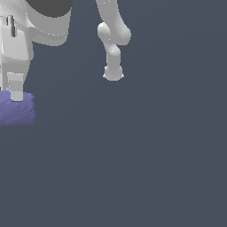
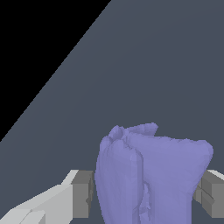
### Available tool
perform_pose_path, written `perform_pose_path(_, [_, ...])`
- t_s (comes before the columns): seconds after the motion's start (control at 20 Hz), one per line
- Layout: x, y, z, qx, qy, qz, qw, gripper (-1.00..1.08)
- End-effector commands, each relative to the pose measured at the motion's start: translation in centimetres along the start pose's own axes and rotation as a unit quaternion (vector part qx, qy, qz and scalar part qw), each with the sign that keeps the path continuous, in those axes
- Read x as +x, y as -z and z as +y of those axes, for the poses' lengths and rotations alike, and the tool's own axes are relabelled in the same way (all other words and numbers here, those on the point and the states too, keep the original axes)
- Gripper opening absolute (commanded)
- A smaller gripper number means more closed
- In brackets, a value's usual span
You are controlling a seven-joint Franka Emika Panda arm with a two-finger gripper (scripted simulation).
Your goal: Pick up the object and move it to a goal position.
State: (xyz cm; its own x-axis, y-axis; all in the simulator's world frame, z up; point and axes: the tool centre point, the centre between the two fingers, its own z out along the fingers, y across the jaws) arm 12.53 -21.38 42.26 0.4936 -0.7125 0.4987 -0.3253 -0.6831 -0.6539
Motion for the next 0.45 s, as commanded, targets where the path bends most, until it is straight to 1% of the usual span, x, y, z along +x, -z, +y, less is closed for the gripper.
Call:
perform_pose_path(0.0, [0.8,0.7,-0.3,0.011,0.002,0.005,0.9999,-1.0])
perform_pose_path(0.2, [1.7,1.4,-0.5,0.021,0.004,0.011,0.9997,-1.0])
perform_pose_path(0.4, [2.0,1.6,-0.6,0.024,0.004,0.012,0.9996,-1.0])
